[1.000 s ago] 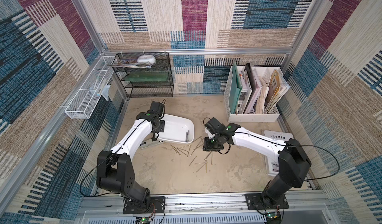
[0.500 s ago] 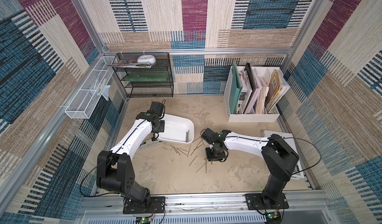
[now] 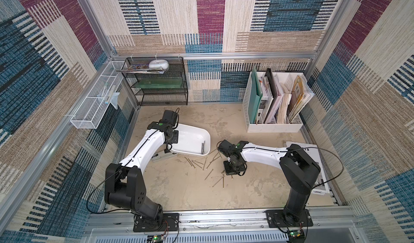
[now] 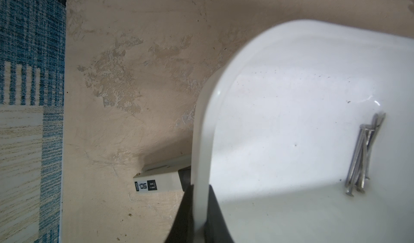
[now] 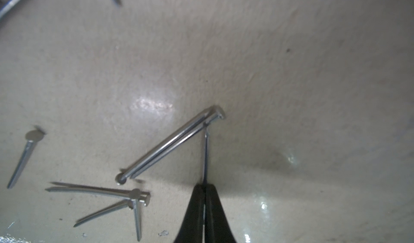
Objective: Put the nails on the desktop into the storage box
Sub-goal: Pick up the nail from the center of the board, then place the nail in the storage box.
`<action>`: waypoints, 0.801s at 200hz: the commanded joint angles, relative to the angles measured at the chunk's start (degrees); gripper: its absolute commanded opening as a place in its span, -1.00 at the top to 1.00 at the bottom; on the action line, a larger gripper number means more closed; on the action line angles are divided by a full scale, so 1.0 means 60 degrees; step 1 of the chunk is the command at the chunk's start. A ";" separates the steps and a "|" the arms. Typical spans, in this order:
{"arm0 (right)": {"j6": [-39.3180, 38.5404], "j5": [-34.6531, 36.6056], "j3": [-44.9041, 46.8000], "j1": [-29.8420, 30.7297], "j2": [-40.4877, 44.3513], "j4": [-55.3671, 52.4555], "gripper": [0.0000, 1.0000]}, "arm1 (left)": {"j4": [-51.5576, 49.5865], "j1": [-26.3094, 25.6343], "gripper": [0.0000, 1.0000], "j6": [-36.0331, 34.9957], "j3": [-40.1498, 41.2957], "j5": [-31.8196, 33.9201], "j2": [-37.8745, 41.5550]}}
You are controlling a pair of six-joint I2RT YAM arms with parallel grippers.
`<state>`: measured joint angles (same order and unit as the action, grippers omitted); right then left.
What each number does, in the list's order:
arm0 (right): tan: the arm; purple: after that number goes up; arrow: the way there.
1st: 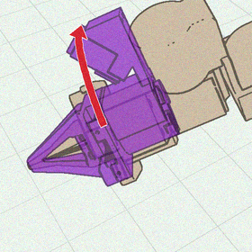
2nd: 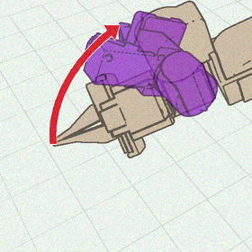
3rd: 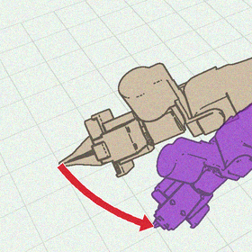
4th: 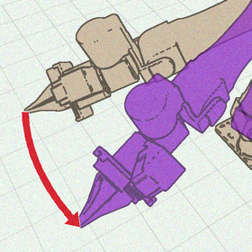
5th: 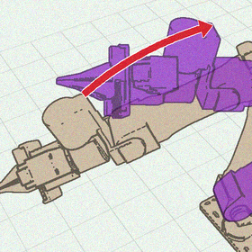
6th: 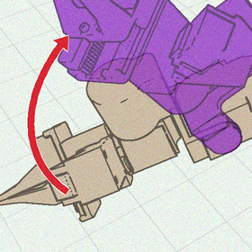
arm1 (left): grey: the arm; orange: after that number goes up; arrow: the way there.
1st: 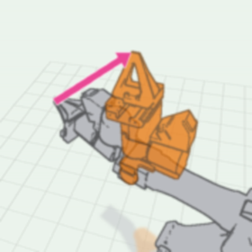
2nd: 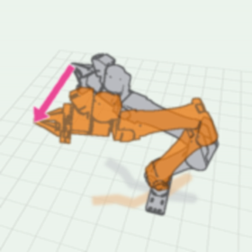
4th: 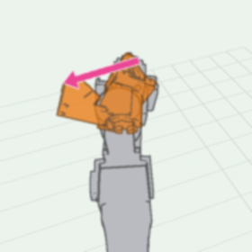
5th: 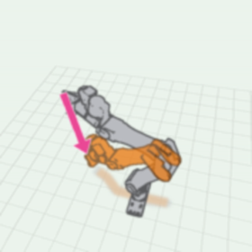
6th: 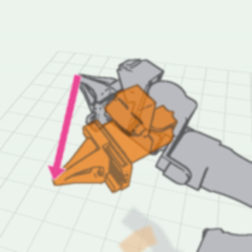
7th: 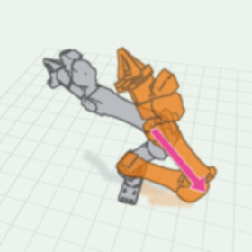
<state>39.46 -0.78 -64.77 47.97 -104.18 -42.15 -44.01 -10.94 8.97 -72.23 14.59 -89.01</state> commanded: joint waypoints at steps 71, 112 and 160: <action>-0.1362 -0.1666 -0.5568 -0.0363 -0.1076 -0.0114 1.00 | -0.0119 0.0007 1.00 -0.0001 -0.0122 -0.0117 -0.0028; -0.1177 -0.3124 -0.8799 -0.0192 -0.3641 0.0067 1.00 | -0.0109 0.0014 1.00 -0.0021 -0.0106 -0.0088 -0.0020; -0.0529 -0.3936 -0.8428 -0.0069 -0.4569 0.1155 1.00 | -0.0120 0.0021 1.00 -0.0016 -0.0125 -0.0089 -0.0033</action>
<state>33.63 -20.10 -118.17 47.55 -131.04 -39.40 -44.25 -10.94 8.97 -72.38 13.76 -89.06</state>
